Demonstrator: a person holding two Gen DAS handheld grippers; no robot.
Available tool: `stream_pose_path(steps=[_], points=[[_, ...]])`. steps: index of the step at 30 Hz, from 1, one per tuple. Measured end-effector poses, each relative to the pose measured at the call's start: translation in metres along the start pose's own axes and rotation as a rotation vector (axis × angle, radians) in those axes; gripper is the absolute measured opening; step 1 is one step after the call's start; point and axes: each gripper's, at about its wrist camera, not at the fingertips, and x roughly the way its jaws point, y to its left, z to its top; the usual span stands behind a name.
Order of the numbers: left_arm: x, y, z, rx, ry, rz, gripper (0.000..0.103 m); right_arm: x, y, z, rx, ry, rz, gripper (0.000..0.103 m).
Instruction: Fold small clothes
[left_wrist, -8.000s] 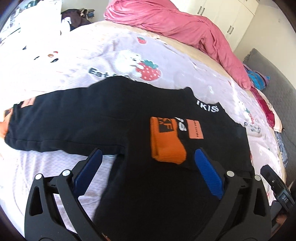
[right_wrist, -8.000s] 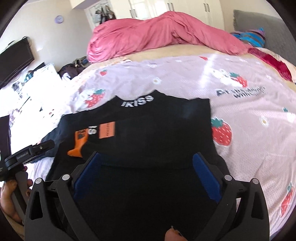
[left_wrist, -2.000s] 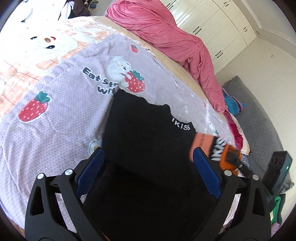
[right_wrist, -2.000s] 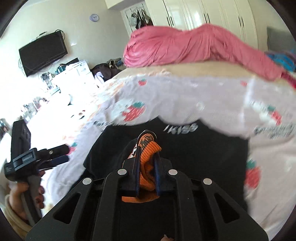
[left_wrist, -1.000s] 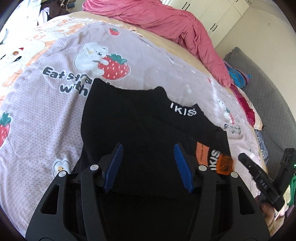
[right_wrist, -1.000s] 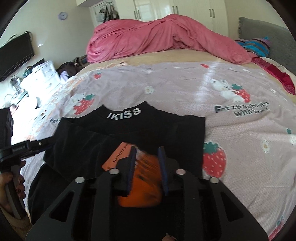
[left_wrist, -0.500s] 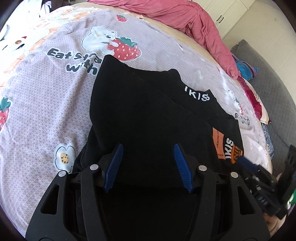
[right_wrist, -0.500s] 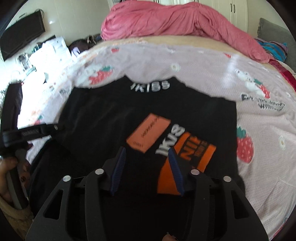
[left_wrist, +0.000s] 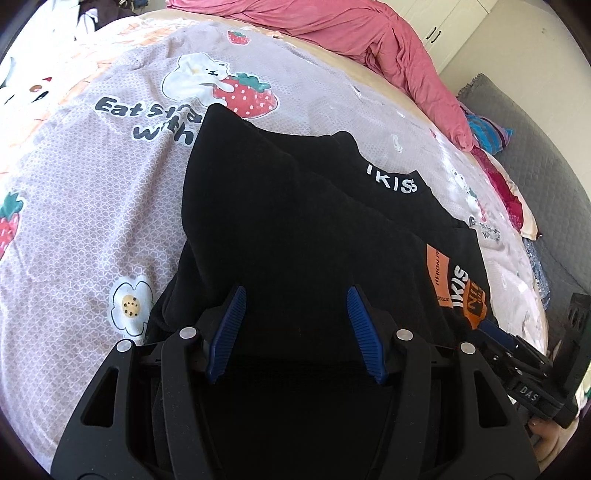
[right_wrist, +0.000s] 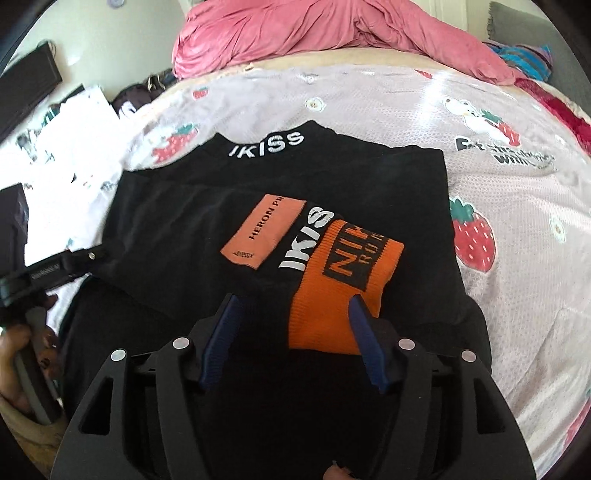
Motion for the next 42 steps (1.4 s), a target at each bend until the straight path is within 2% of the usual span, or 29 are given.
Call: stream_pose_path(steps=[3, 10, 11, 12, 13, 18, 25, 42], points=[[-0.003, 0.000, 0.000, -0.001, -0.001, 0.000, 0.049, -0.009, -0.005, -0.002, 0.036, -0.015, 0.028, 0.070], [-0.014, -0.004, -0.002, -0.003, -0.020, 0.001, 0.056, -0.024, -0.012, -0.004, 0.059, -0.052, 0.017, 0.070], [-0.016, -0.005, -0.002, -0.002, -0.024, 0.002, 0.057, -0.026, -0.013, -0.004, 0.064, -0.055, 0.019, 0.076], [-0.019, -0.005, -0.001, -0.004, -0.029, 0.001, 0.058, -0.027, -0.014, -0.004, 0.070, -0.058, 0.019, 0.091], [-0.021, -0.006, -0.001, -0.006, -0.033, 0.000, 0.060, -0.029, -0.015, -0.005, 0.076, -0.066, 0.018, 0.092], [-0.033, -0.010, 0.000, -0.001, -0.056, 0.001, 0.068, -0.037, -0.017, -0.006, 0.087, -0.088, 0.028, 0.093], [-0.056, -0.017, 0.000, 0.004, -0.110, 0.011, 0.094, -0.052, -0.018, -0.006, 0.092, -0.116, 0.037, 0.094], [-0.104, -0.015, -0.015, 0.016, -0.175, 0.056, 0.094, -0.089, -0.020, -0.017, 0.089, -0.171, 0.039, 0.095]])
